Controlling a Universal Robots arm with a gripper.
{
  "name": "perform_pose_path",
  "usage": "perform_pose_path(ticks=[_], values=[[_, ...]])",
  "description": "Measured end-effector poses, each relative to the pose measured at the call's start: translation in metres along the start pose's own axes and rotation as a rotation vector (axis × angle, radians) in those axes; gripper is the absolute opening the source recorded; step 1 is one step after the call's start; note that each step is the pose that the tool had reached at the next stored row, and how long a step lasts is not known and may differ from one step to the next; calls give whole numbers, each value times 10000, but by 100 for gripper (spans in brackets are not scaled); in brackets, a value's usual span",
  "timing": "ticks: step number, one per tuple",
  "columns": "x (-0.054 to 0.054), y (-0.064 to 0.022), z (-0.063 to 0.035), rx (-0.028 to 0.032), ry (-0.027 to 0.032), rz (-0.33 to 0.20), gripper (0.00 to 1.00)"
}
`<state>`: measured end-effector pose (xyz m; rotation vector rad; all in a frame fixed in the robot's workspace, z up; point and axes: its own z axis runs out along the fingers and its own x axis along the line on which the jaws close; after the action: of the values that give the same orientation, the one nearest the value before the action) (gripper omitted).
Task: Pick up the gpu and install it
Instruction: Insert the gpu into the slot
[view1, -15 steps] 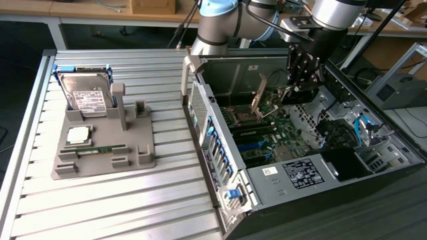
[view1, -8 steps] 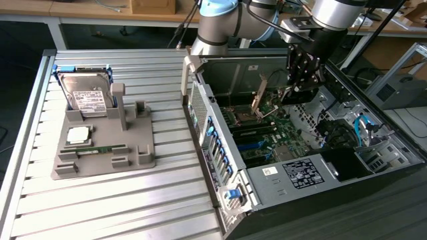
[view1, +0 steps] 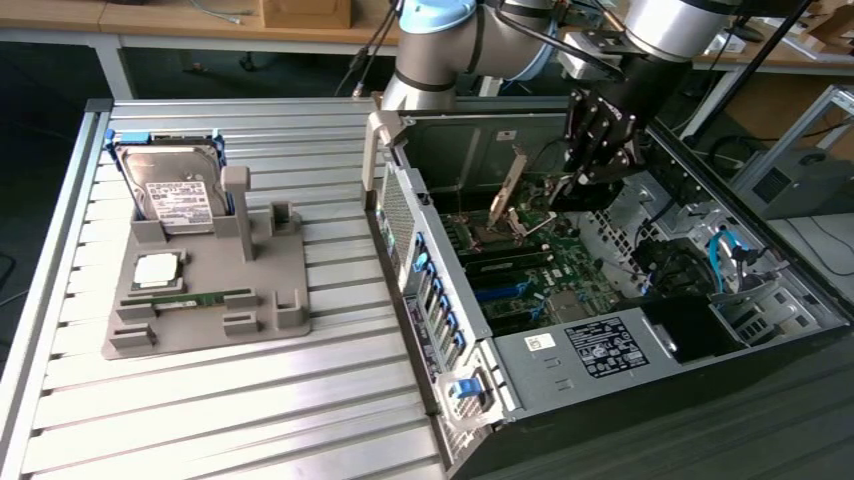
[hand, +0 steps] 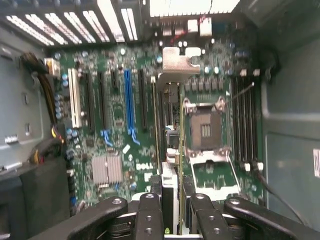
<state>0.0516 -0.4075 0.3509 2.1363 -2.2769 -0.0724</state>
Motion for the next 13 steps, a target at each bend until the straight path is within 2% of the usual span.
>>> perform_pose_path(ticks=[12,13], values=[[74,-4,2,-1,-1,0,27],[120,-4,16,-1,-2,0,27]])
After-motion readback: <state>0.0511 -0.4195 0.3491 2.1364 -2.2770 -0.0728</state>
